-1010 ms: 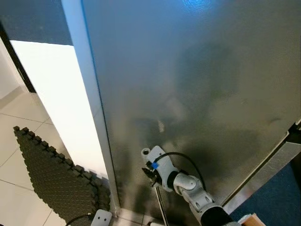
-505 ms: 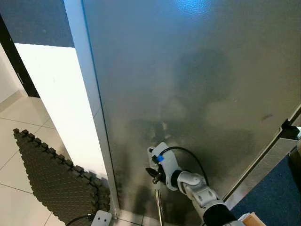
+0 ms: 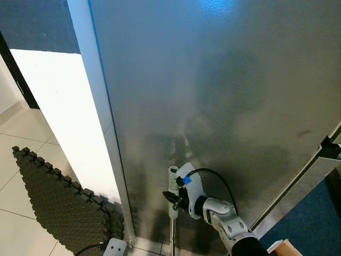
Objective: Sweep floor
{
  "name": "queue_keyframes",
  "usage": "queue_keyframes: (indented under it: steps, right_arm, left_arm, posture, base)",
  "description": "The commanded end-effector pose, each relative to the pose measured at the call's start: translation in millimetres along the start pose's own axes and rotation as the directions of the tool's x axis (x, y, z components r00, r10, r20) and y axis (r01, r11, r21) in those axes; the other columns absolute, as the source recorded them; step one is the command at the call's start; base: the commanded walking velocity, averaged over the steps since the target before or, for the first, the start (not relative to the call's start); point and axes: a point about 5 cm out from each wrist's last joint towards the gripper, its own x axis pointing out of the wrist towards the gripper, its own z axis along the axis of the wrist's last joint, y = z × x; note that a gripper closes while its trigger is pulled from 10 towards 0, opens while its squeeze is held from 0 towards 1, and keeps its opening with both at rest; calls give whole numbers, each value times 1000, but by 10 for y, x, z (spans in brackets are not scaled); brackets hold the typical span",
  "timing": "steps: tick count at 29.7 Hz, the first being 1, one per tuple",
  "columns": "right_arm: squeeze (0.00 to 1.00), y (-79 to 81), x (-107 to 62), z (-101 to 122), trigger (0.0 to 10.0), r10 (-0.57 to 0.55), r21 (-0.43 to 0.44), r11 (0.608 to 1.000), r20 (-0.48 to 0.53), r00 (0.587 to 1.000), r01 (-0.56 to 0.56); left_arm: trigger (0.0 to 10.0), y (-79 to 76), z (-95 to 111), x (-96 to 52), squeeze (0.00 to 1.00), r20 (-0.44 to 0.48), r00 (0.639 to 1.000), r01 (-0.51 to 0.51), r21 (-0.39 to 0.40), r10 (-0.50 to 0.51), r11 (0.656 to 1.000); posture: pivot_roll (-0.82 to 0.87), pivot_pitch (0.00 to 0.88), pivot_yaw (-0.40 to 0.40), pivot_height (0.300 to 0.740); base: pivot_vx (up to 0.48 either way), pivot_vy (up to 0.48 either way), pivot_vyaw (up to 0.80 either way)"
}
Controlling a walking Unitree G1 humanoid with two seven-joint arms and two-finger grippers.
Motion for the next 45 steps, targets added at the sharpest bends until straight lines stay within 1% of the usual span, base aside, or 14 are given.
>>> queue_keyframes:
  steps: [1,9,11,12,14,16,22,23,24,27,29,38,40,45]
  right_arm:
    - [0,25,9,110,10000,12,13,1000,88,996,-13]
    - [0,45,-11,-44,10000,3,-20,1000,13,1000,-3]
    - [145,41,-16,-70,10000,0,-40,999,-2,1000,0]
    - [384,39,-17,-74,10000,-3,-50,999,-7,1000,3]
    - [584,35,-18,-80,10000,-7,-67,998,-14,1000,6]
    - [639,35,-18,-85,10000,-11,-85,996,-20,1000,10]
    - [533,23,-13,-87,10000,-31,-130,991,-30,999,27]
    - [502,19,-13,-85,10000,-35,-134,990,-30,999,31]
    - [396,6,-13,-79,10000,-46,-148,988,-31,998,41]
    - [396,-2,-12,-76,10000,-53,-157,986,-32,998,48]
    - [0,-69,-21,-65,10000,-103,-203,975,-41,994,93]
    - [0,-197,-40,-55,10000,-212,-227,955,-62,975,193]
    - [0,-303,-68,-71,10000,-304,-182,942,-103,947,283]
    - [0,-352,-89,-89,10000,-340,-158,935,-132,931,319]
  left_arm:
    - [10000,-17,-110,-16,0,-41,999,9,-7,-10,1000]
    - [10000,-12,-121,-19,0,-42,999,12,-3,-12,1000]
    - [10000,-11,-121,-19,0,-42,999,11,-3,-11,1000]
    - [10000,-11,-122,-19,0,-43,999,11,-4,-11,1000]
    - [10000,-11,-122,-19,0,-43,999,11,-4,-11,1000]
    - [10000,-10,-123,-20,0,-43,999,11,-4,-11,1000]
    - [10000,-12,-124,-20,0,-44,999,11,-7,-11,1000]
    - [10000,-13,-123,-19,0,-44,999,11,-8,-11,1000]
    - [10000,-14,-123,-19,0,-43,999,11,-9,-12,1000]
    - [10000,-14,-122,-19,0,-43,999,12,-9,-12,1000]
    - [10000,-17,-119,-19,0,-42,999,12,-10,-13,1000]
    - [10000,-19,-116,-18,0,-41,999,13,-12,-14,1000]
    - [10000,-23,-116,-18,0,-41,999,14,-13,-14,1000]
    - [10000,-25,-116,-18,0,-41,999,14,-13,-14,1000]
  posture:
    - [-88,56,-1,740]
    - [-85,62,1,740]
    - [-86,64,2,740]
    - [-86,64,2,740]
    - [-86,66,2,740]
    - [-86,66,2,740]
    - [-84,67,1,740]
    - [-84,67,-1,740]
    - [-85,66,-1,740]
    - [-85,66,-1,740]
    - [-85,66,-3,740]
    - [-87,63,-4,740]
    - [-86,61,-7,740]
    - [-86,60,-8,740]
  base:
    - [0,0,0]
    - [0,0,0]
    - [0,0,0]
    - [0,0,0]
    - [0,0,0]
    - [0,0,0]
    - [0,0,0]
    - [0,0,0]
    - [0,0,0]
    - [0,0,0]
    - [0,0,0]
    - [0,0,0]
    - [0,0,0]
    - [0,0,0]
